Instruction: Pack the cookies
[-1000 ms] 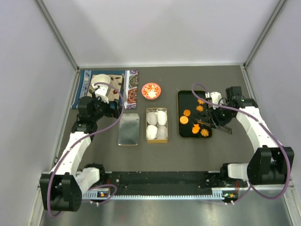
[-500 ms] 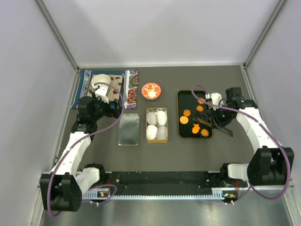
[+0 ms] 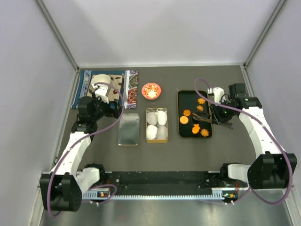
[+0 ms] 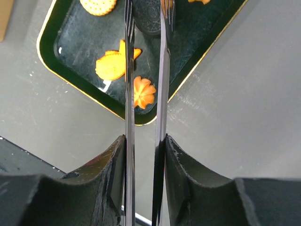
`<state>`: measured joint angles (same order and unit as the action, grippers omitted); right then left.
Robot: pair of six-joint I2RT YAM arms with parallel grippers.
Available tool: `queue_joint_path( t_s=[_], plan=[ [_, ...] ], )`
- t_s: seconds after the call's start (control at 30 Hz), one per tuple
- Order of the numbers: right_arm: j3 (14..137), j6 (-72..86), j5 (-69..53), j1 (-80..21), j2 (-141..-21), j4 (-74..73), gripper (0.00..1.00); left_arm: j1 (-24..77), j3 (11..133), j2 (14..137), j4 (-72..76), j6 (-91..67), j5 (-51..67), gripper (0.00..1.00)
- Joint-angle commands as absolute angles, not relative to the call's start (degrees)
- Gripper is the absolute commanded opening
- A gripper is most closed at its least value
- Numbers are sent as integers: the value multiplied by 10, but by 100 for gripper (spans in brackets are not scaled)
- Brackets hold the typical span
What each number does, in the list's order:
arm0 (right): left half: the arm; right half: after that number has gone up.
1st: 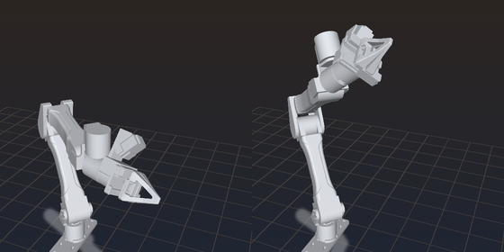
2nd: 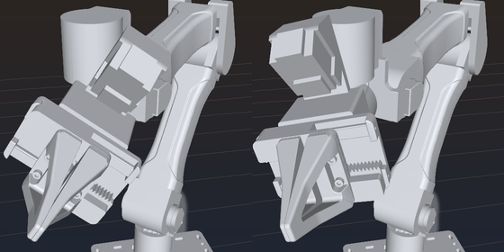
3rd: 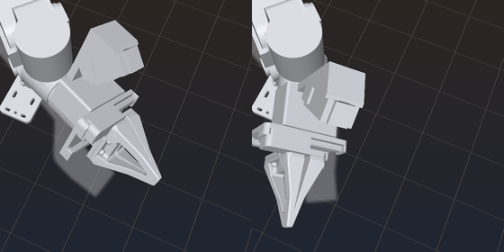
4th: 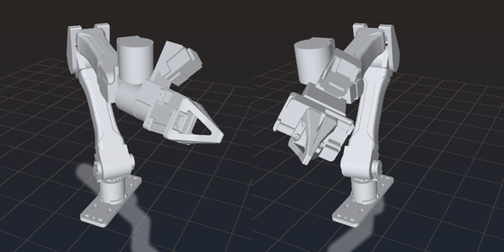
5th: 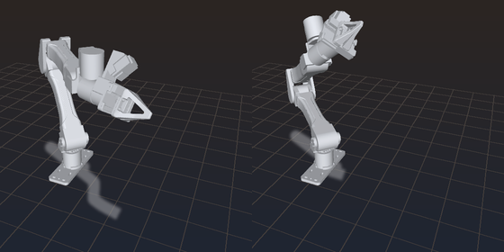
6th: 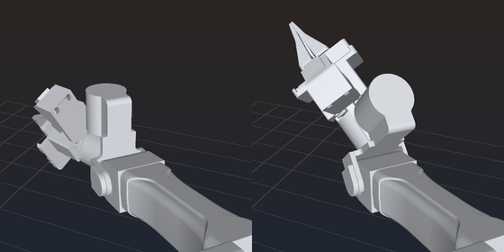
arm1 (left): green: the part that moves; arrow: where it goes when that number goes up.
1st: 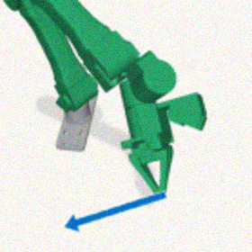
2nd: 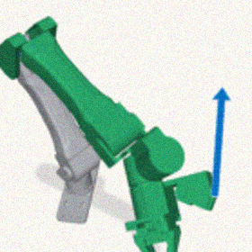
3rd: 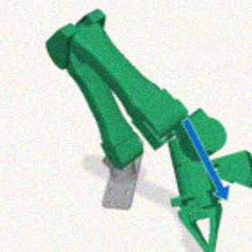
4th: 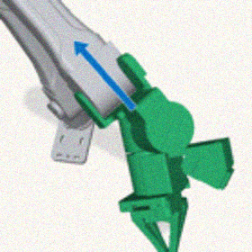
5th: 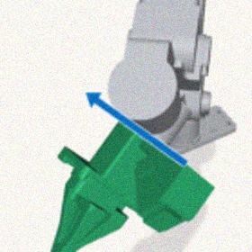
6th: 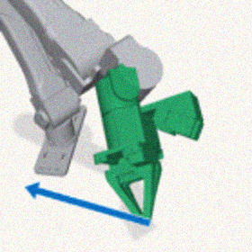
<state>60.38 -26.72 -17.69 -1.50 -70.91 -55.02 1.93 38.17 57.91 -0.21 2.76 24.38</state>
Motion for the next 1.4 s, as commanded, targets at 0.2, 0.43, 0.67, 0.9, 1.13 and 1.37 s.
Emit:
queue_joint_path(
  t_s=[0.2, 0.43, 0.67, 0.9, 1.13, 1.37],
  plan=[
    [697, -257, -247, -23, -684, -580, 11, 21, 391, 576, 18, 30, 241, 99],
    [722, -242, -258, -104, -671, -584, 11, 21, 395, 576, 18, 28, 245, 99],
    [761, -222, -264, -199, -679, -583, 10, 21, 396, 577, 14, 30, 242, 99],
    [759, -219, -236, -302, -702, -579, 10, 21, 398, 582, 13, 27, 241, 99],
    [743, -218, -223, -339, -722, -560, 9, 21, 396, 582, 11, 31, 237, 99],
    [710, -220, -232, -355, -736, -543, 9, 21, 394, 584, 11, 33, 236, 99]
  ],
)
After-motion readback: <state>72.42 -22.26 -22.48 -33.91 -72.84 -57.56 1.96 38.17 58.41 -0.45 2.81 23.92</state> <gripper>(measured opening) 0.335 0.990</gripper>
